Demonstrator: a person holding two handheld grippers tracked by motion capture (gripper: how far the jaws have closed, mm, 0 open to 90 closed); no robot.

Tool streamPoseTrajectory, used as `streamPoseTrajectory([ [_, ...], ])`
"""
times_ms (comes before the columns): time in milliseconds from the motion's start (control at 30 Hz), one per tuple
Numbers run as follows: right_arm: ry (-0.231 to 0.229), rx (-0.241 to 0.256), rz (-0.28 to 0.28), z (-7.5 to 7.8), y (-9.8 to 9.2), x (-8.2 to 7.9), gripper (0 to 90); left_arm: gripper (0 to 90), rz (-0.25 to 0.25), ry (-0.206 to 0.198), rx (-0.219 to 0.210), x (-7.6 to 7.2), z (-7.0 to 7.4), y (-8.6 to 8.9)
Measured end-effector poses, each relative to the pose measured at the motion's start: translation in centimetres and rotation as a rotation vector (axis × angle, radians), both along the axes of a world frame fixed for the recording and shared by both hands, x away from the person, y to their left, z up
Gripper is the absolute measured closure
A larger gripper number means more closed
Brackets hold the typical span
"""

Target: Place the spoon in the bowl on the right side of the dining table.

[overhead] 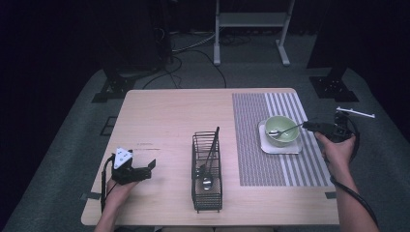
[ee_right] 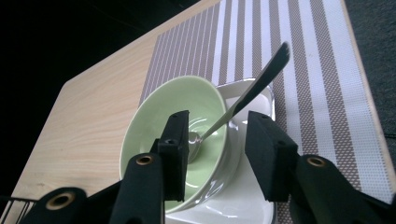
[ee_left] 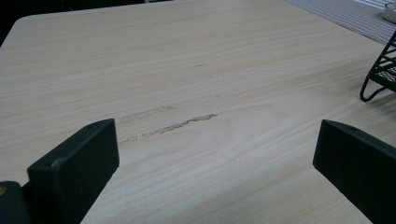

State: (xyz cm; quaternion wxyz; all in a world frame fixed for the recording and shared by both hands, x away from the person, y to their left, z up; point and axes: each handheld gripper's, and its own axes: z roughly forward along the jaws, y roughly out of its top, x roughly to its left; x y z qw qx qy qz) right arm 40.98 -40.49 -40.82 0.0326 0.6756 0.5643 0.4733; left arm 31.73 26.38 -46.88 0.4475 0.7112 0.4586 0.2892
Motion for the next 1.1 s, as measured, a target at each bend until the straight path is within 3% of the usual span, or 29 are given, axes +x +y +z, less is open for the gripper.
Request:
streamPoseTrajectory([
  [633, 0.007, 0.009, 0.07, -0.9, 0.8, -2.2, 51.8, 0.0, -0.003, 0.0, 0.001, 0.0, 0.0, -0.1],
  [1100, -0.009, -0.01, 0.118, -1.1, 1.8, -3.6, 46.7, 0.0, -0.002, -0.001, 0.006, -0.1, 0.0, -0.1],
])
